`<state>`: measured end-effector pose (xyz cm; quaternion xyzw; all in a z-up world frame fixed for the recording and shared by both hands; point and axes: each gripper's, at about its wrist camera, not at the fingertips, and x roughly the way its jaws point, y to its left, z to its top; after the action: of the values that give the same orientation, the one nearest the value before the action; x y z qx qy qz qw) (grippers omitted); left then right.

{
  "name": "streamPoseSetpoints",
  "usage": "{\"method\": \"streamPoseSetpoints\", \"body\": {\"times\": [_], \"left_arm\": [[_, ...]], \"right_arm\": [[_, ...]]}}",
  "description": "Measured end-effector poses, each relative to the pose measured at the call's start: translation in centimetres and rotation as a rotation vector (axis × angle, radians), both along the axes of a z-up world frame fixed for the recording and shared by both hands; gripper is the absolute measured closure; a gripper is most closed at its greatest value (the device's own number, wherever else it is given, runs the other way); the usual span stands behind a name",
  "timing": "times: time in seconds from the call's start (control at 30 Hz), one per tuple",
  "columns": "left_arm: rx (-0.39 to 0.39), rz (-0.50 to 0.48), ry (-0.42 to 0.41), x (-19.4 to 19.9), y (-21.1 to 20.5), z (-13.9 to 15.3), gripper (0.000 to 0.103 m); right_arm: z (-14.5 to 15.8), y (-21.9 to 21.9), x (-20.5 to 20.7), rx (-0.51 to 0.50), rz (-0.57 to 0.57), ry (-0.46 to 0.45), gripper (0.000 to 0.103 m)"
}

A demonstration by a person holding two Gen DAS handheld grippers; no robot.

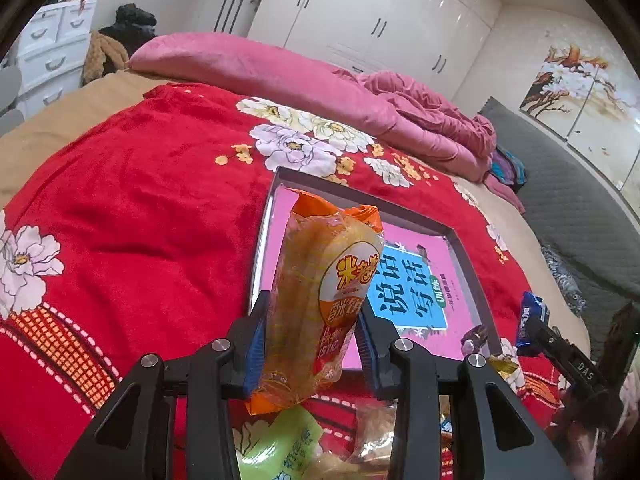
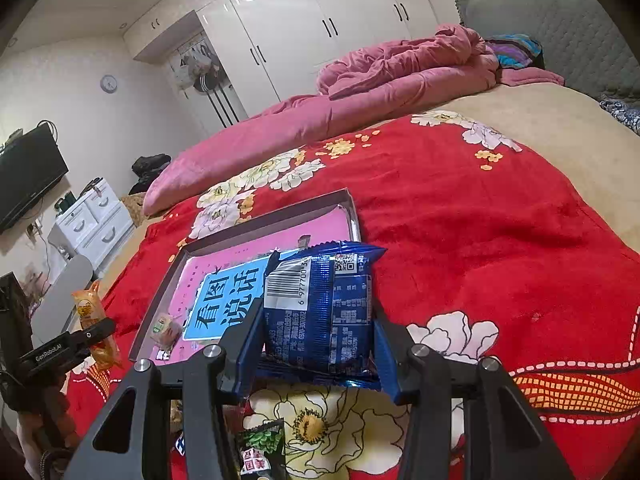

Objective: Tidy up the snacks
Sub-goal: 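Carry the bread bag into the tray and open the left tool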

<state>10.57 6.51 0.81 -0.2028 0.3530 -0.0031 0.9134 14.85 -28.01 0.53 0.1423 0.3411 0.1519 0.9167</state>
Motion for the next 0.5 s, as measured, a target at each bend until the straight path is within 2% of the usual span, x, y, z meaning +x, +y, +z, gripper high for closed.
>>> {"method": "streamPoseSetpoints", "body": {"times": [0.5], "left_arm": [[0.028, -0.03, 0.017, 2.1, -1.5, -1.1, 0.063]], "right_arm": [[-0.1, 1.3, 1.3, -0.007, 0.019, -0.014, 0.054]]}}
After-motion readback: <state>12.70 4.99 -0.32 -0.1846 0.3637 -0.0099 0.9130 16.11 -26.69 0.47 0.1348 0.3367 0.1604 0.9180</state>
